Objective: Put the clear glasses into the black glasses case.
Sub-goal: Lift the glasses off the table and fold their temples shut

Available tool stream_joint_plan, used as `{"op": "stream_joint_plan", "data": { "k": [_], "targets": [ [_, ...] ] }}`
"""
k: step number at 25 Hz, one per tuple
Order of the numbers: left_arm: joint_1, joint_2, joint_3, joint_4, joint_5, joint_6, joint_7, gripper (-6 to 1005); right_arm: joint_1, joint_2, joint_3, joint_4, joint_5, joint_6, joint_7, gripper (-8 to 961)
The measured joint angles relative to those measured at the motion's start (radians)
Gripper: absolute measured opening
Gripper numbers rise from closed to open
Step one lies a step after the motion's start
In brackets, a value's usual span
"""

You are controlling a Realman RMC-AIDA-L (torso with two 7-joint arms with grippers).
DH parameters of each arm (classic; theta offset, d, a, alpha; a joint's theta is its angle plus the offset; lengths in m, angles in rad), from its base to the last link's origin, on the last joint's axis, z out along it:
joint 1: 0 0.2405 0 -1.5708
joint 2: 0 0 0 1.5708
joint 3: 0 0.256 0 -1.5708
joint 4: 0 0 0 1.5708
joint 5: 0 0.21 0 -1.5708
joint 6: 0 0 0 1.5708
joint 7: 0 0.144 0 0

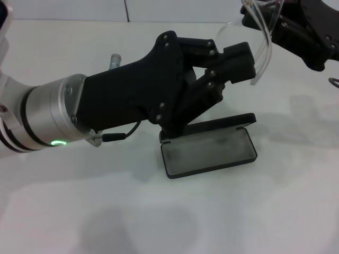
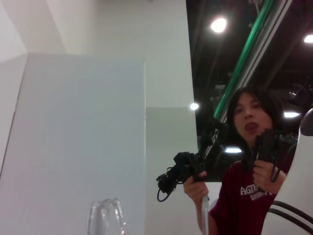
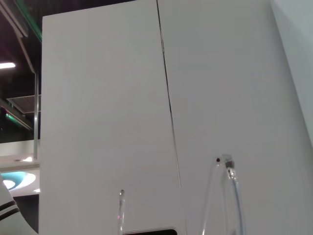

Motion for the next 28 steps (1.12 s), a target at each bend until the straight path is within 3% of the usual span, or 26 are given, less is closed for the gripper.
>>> {"op": "stream_joint_plan", "data": {
  "k": [6, 16, 28],
  "targets": [
    [-0.005, 0.0, 0.005, 0.005, -0.001, 0.004, -0.001, 67, 0.0, 0.006, -0.012, 0.0, -0.008, 0.044, -0.006, 117],
    [-0.001, 0.0, -0.031, 0.0, -0.005, 0.002, 0.003, 67, 0.024, 0.014, -0.13, 0.0, -0.012, 0.093, -0.017, 117],
    [-0.008, 0.002, -0.092, -0.049, 0.003, -0.005, 0.021, 68, 0.033, 0.017, -0.142, -0.002, -0.012, 0.104, -0.028, 117]
  ]
}}
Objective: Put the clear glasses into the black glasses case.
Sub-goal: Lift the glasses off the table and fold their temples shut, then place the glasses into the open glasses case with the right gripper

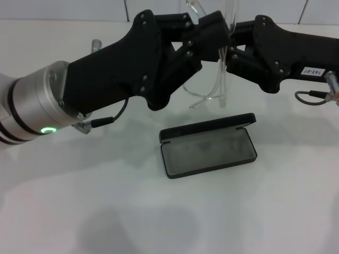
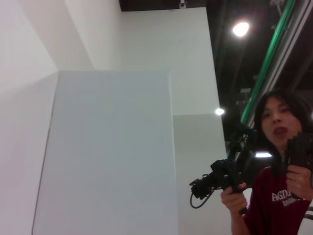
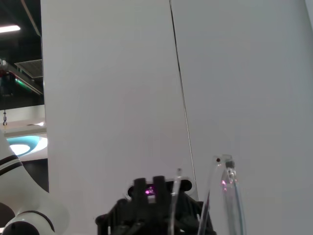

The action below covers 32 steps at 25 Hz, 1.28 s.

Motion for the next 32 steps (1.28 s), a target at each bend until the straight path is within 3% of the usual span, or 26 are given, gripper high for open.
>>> {"op": "stream_joint_plan", "data": {
  "k": [12, 22, 24, 27, 30, 32],
  "targets": [
    [-0.013, 0.002, -0.013, -0.039, 0.003, -0.003, 0.017, 68, 0.005, 0.0, -0.018, 0.0, 0.001, 0.003, -0.001, 117],
    [0.019, 0.013, -0.013, -0.033, 0.012, 0.034, 0.015, 68, -0.016, -0.006, -0.008, -0.008, 0.011, 0.029, -0.002, 116],
    [0.046, 0.031, -0.014, -0.022, 0.026, 0.07, 0.014, 68, -0.029, -0.013, 0.01, -0.02, 0.013, 0.029, 0.004, 116],
    [0.102, 0.079, -0.016, 0.001, 0.061, 0.109, 0.017, 68, -0.057, -0.024, 0.018, -0.077, 0.007, 0.026, 0.044, 116],
    [0.161, 0.141, -0.046, 0.003, 0.154, 0.109, 0.009, 68, -0.099, -0.034, -0.026, -0.3, -0.088, 0.019, 0.221, 117],
    [0.186, 0.159, -0.094, -0.011, 0.217, 0.108, 0.001, 68, -0.123, -0.026, -0.048, -0.482, -0.191, 0.02, 0.363, 117]
  ]
}}
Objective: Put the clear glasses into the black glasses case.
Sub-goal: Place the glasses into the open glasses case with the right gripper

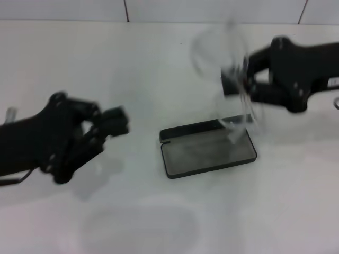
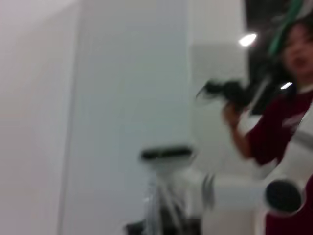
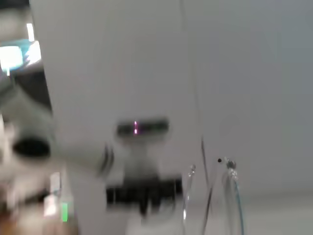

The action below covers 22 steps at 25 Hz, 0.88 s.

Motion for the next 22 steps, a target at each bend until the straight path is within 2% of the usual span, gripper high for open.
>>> {"op": "stream_joint_plan", "data": {
  "k": [1, 2, 4, 8, 11, 16, 19, 21, 22],
  "targets": [
    [0.016, 0.004, -0.041, -0.011, 0.048, -0.001, -0.002, 68, -0.019, 0.015, -0.013, -0.187, -0.123, -0.002, 0.15, 116],
    [0.027, 0.004, -0.074, -0.016, 0.081, -0.002, -0.003, 68, -0.019, 0.015, -0.013, -0.187, -0.123, -0.002, 0.15, 116],
    [0.056, -0.004, -0.168, -0.027, 0.165, -0.005, -0.003, 68, -0.024, 0.02, -0.064, -0.364, -0.251, -0.008, 0.283, 116],
    [0.1, -0.023, -0.293, -0.028, 0.273, -0.011, -0.004, 68, 0.003, 0.018, -0.198, -0.606, -0.458, -0.023, 0.49, 116],
    [0.123, -0.03, -0.331, -0.024, 0.309, -0.014, -0.004, 68, 0.071, 0.021, -0.289, -0.695, -0.606, -0.087, 0.616, 117],
    [0.154, -0.036, -0.332, -0.024, 0.318, -0.016, 0.0, 68, 0.148, 0.026, -0.457, -0.729, -0.73, -0.138, 0.698, 117],
    [0.169, -0.041, -0.333, -0.022, 0.319, -0.017, 0.006, 68, 0.163, 0.031, -0.593, -0.725, -0.814, -0.101, 0.72, 117],
    [0.18, -0.044, -0.335, -0.018, 0.318, -0.018, 0.008, 69, 0.15, 0.033, -0.7, -0.725, -0.871, -0.025, 0.727, 117],
    [0.181, -0.044, -0.335, -0.018, 0.318, -0.018, 0.008, 70, 0.147, 0.034, -0.717, -0.725, -0.884, -0.007, 0.728, 117]
  ]
}}
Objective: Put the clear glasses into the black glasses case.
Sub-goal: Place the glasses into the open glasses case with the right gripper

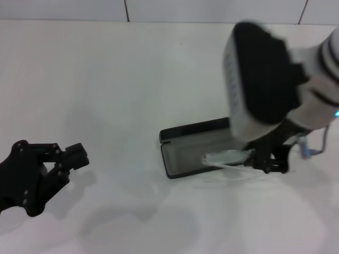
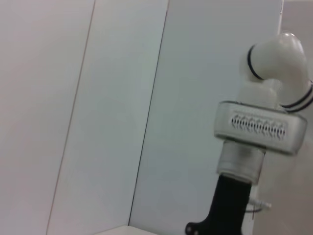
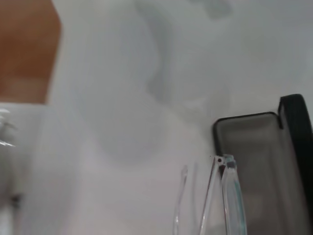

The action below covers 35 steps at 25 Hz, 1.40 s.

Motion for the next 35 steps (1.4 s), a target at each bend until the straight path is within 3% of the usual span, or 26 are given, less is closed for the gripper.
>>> {"op": "stream_joint_plan", "data": {
  "k": [4, 11, 18, 35],
  "targets": [
    [-0.005, 0.003, 0.0, -0.001, 0.0, -0.003, -0.005, 75, -0.017, 0.002, -0.12, 0.006, -0.091, 0.144, 0.013, 117],
    [-0.029, 0.007, -0.001, -0.005, -0.005, -0.034, -0.002, 81, -0.029, 0.002, -0.233, 0.01, -0.135, 0.282, 0.022, 117],
    [-0.041, 0.0, -0.067, -0.009, -0.003, -0.042, 0.007, 80, -0.076, 0.002, -0.418, 0.033, -0.287, 0.441, 0.057, 116],
    [-0.035, -0.009, -0.132, -0.013, -0.001, -0.043, 0.001, 81, -0.09, 0.002, -0.457, 0.078, -0.364, 0.553, 0.059, 117]
  ]
}}
